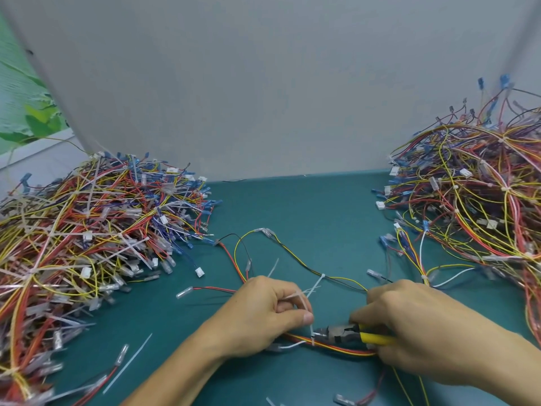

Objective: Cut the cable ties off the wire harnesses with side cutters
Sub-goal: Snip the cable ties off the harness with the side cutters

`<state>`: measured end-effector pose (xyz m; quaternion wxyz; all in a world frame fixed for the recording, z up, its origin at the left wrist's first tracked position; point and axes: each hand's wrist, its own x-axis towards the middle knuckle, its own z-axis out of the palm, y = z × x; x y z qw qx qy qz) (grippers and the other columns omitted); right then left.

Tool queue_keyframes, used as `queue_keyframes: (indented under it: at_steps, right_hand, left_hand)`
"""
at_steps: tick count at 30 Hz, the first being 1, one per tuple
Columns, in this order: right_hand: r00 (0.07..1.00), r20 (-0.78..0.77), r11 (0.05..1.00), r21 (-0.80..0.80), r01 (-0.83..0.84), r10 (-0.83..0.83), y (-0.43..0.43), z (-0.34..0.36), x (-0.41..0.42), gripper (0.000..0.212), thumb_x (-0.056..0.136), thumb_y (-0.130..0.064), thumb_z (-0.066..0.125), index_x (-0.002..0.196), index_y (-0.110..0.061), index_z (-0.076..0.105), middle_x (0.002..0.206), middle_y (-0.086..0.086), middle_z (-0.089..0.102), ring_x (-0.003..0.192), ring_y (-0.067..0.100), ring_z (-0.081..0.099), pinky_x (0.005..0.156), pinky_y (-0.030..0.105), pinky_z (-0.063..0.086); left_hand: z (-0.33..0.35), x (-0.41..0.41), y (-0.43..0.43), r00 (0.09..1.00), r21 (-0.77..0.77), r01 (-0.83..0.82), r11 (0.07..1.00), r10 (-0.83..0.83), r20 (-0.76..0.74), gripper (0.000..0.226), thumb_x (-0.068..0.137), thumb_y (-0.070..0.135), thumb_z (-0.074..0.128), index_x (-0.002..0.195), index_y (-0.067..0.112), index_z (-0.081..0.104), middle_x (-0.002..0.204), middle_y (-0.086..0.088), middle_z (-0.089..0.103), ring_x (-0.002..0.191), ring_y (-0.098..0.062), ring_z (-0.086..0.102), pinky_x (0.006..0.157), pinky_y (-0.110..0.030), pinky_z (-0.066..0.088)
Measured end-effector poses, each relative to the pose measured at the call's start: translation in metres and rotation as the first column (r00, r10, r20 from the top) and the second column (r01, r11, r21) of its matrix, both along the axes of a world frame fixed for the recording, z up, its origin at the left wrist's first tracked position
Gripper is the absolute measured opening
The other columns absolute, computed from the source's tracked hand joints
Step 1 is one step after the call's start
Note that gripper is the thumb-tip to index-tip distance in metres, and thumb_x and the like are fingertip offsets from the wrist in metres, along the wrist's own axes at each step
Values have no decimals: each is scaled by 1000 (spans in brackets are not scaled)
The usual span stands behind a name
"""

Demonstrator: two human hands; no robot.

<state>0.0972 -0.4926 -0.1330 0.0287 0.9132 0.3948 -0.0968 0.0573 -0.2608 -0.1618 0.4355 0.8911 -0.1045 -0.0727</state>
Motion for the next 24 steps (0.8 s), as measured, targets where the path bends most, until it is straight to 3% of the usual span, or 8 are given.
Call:
queue_keyframes:
  at_steps: [5, 12, 24]
  right_hand:
    - [999, 35, 1000, -18, -8, 8, 0, 0, 0, 14, 77, -38, 46, 86, -28, 43, 88, -4, 48, 84, 17, 51, 69, 34, 46]
    - [1000, -2, 999, -43, 20, -20, -1, 0, 2, 17, 71, -37, 45, 85, -26, 44, 85, 5, 55, 82, 22, 54, 70, 38, 49]
    - [999, -21, 999, -42, 28, -29, -1, -2, 2, 18, 71, -37, 45, 86, -27, 44, 84, 1, 53, 82, 21, 54, 66, 36, 46]
  left_hand:
    - [-1, 0, 0, 1000, -1, 0, 1000, 0, 7, 10, 86, 25, 67, 76, 25, 66, 50, 10, 31, 53, -9, 29, 54, -25, 27]
    - [-1, 1, 1, 1000, 21, 7, 1000, -8, 19, 10, 86, 25, 67, 76, 25, 67, 50, 10, 30, 52, -8, 29, 53, -23, 27]
    - [0, 0, 1, 1000, 29, 10, 1000, -10, 4, 11, 86, 24, 67, 75, 24, 66, 50, 10, 31, 54, -9, 30, 54, -23, 29]
